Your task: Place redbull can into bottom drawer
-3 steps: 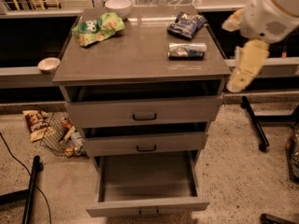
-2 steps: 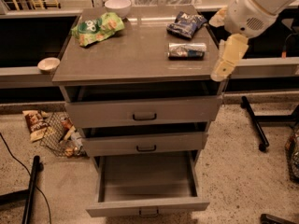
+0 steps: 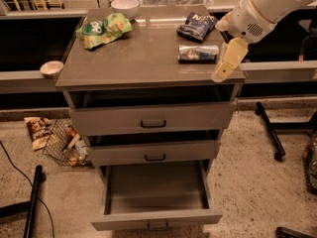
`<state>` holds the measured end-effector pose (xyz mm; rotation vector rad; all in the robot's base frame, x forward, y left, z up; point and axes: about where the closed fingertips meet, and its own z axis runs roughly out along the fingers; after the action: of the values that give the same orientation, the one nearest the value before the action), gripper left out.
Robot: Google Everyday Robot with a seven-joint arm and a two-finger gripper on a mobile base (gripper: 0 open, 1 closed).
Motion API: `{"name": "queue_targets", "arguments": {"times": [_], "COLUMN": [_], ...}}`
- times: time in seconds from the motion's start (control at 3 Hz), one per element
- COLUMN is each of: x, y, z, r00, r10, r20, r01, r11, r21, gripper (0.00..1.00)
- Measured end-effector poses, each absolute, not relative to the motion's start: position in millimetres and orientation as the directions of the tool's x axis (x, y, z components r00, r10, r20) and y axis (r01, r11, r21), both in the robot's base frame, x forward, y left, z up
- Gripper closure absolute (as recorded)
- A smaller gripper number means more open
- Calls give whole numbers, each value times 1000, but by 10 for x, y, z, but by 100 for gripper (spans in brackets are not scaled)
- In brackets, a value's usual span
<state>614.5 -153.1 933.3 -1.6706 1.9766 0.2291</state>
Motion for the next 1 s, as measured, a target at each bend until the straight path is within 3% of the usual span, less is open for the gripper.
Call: {"name": "queue_targets", "arguments": {"times": [1.0], "x": [7216], "y": [-1548], "z": [8915], "r00": [-177], "r10": [-747], "r20": [-641], "r01": [-903], "r11": [382], "r21": [-195], "gripper": [0]}}
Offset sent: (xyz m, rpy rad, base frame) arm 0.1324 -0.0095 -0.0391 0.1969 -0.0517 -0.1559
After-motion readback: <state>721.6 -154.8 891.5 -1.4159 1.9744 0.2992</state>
